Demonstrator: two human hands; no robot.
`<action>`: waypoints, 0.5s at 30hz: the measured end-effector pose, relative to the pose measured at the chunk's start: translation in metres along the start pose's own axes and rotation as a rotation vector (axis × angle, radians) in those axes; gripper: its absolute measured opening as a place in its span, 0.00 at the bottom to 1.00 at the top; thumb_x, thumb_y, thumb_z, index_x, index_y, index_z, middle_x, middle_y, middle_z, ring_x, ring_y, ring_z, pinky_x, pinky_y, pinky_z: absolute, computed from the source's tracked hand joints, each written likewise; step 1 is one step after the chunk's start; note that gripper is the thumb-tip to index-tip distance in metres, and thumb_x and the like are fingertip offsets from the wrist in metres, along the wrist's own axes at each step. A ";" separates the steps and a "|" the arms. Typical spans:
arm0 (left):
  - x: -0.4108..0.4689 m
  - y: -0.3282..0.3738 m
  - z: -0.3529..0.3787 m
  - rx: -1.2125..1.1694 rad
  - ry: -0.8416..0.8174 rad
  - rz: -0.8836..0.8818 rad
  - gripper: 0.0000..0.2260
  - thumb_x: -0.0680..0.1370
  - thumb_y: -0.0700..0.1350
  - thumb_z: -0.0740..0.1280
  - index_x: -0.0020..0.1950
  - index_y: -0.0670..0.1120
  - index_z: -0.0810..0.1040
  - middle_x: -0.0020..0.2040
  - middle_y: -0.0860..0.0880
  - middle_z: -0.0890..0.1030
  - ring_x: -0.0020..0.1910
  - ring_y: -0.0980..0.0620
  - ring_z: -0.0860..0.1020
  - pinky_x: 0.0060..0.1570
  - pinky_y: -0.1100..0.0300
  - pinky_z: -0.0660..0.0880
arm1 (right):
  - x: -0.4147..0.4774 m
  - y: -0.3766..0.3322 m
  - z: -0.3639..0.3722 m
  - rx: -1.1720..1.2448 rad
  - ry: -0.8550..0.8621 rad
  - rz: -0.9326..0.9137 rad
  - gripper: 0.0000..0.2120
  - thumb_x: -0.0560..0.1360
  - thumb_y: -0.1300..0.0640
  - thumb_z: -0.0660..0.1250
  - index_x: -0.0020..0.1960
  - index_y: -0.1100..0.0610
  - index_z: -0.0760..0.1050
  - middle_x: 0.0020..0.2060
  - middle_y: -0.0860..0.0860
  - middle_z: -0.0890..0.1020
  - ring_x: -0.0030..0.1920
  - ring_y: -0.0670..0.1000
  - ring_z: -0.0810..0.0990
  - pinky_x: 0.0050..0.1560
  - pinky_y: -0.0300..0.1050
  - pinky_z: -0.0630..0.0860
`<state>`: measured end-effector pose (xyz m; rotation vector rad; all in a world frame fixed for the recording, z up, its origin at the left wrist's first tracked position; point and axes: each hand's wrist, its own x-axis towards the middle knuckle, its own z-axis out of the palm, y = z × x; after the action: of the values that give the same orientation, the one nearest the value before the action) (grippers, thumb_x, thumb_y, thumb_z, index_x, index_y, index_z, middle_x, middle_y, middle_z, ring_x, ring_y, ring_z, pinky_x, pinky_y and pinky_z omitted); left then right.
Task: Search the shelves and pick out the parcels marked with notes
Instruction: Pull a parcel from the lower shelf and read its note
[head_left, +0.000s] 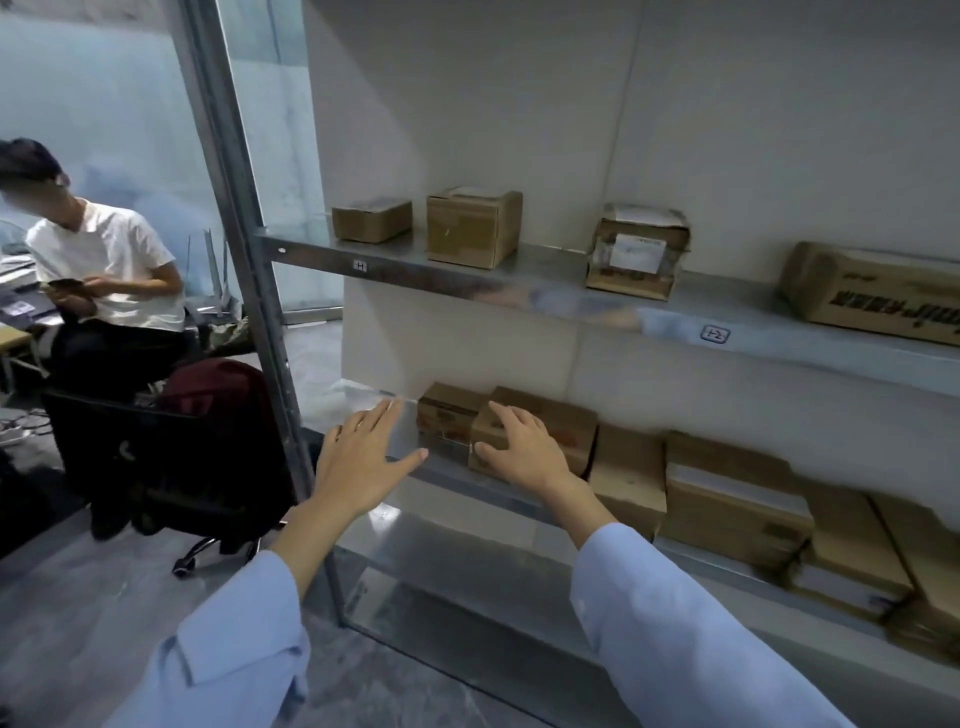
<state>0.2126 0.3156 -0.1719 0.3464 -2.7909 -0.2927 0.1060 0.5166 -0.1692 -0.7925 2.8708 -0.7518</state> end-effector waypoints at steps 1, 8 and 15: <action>0.014 -0.007 0.007 -0.003 -0.004 0.011 0.35 0.77 0.66 0.59 0.79 0.53 0.55 0.79 0.53 0.58 0.76 0.50 0.59 0.72 0.51 0.56 | 0.011 0.001 0.004 -0.001 0.003 0.010 0.33 0.79 0.44 0.63 0.79 0.49 0.55 0.77 0.53 0.60 0.77 0.56 0.55 0.74 0.56 0.61; 0.123 -0.064 0.043 -0.051 -0.040 0.094 0.35 0.77 0.68 0.58 0.79 0.52 0.56 0.79 0.53 0.59 0.75 0.50 0.60 0.71 0.51 0.57 | 0.103 0.003 0.021 0.031 0.070 0.156 0.32 0.79 0.43 0.63 0.78 0.50 0.56 0.76 0.53 0.62 0.75 0.59 0.59 0.71 0.56 0.64; 0.213 -0.107 0.079 -0.071 -0.128 0.249 0.36 0.77 0.67 0.58 0.80 0.53 0.52 0.79 0.52 0.59 0.75 0.48 0.62 0.70 0.52 0.60 | 0.167 0.001 0.048 0.030 0.097 0.289 0.33 0.78 0.45 0.66 0.78 0.48 0.56 0.76 0.50 0.63 0.75 0.55 0.61 0.71 0.54 0.66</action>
<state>0.0124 0.1699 -0.2108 -0.0386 -2.8995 -0.3639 -0.0292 0.4127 -0.2015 -0.3332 2.9567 -0.8127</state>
